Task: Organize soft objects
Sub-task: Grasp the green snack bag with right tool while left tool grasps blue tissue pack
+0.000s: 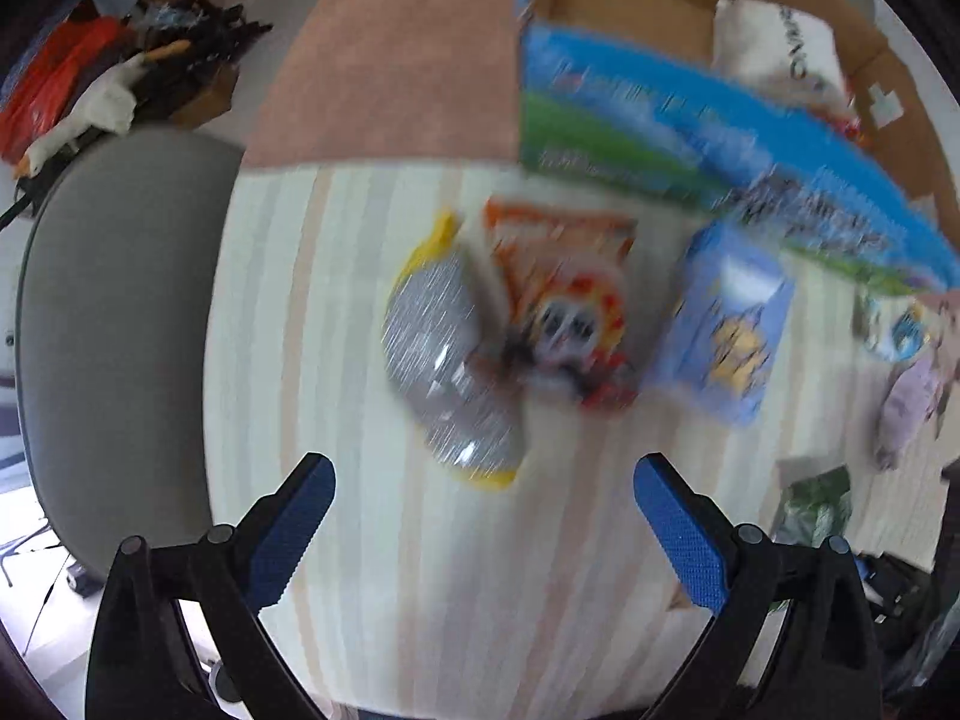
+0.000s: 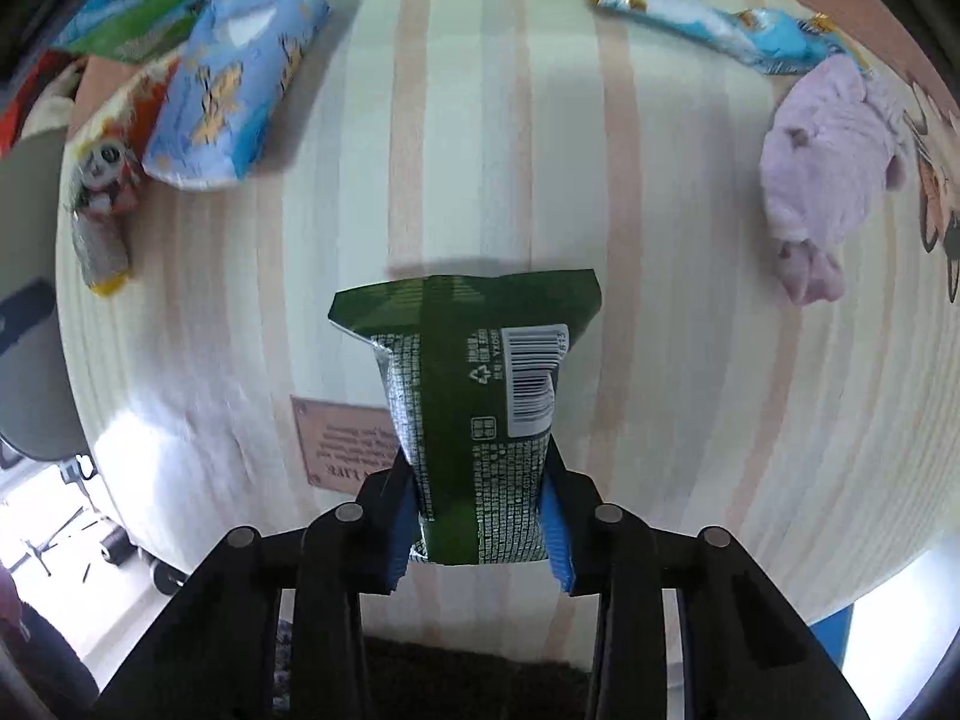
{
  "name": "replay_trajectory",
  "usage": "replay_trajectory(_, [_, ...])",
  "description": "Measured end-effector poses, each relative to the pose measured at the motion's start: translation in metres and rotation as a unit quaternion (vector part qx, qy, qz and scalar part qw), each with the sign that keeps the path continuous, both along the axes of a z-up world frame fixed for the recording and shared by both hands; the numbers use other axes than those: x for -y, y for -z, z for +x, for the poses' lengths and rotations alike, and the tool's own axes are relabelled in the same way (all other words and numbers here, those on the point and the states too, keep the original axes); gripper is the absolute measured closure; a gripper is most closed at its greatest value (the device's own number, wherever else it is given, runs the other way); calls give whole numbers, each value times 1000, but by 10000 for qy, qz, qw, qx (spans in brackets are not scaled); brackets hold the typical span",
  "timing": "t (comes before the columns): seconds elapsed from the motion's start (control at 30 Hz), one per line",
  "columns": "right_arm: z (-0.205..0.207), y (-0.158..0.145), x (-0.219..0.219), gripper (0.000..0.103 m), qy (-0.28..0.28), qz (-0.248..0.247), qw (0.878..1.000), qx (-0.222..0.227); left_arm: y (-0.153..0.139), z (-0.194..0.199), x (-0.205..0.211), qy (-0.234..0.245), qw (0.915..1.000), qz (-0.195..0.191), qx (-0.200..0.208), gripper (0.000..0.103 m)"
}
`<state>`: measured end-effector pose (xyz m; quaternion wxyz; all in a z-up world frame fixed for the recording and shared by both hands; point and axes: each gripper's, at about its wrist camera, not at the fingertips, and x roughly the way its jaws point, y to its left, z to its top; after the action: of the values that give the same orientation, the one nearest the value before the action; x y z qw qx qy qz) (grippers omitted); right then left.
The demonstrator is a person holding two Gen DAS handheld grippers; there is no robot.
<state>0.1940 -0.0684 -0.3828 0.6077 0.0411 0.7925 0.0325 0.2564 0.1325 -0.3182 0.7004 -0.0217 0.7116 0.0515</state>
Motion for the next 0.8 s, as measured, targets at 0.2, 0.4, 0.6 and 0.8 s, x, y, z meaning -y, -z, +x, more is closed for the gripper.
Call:
replay_trajectory(0.2, [14, -14, 16, 66, 210, -49, 9996, 205, -3, 40, 61, 791, 9962, -357, 13, 8])
replay_trajectory(0.4, [25, -17, 37, 66, 548, 27, 9983, 183, 44, 61, 117, 1358, 9879, -454, -594, 8])
replay_trajectory(0.6, [39, -11, 52, 66, 692, 194, 9974, 113, 74, 69, 140, 1578, 9835, -217, -852, 8])
replay_trajectory(0.8, [49, 0, 65, 59, 869, 383, 9954, -104, 70, 70, 144, 1526, 9845, -244, -829, 26])
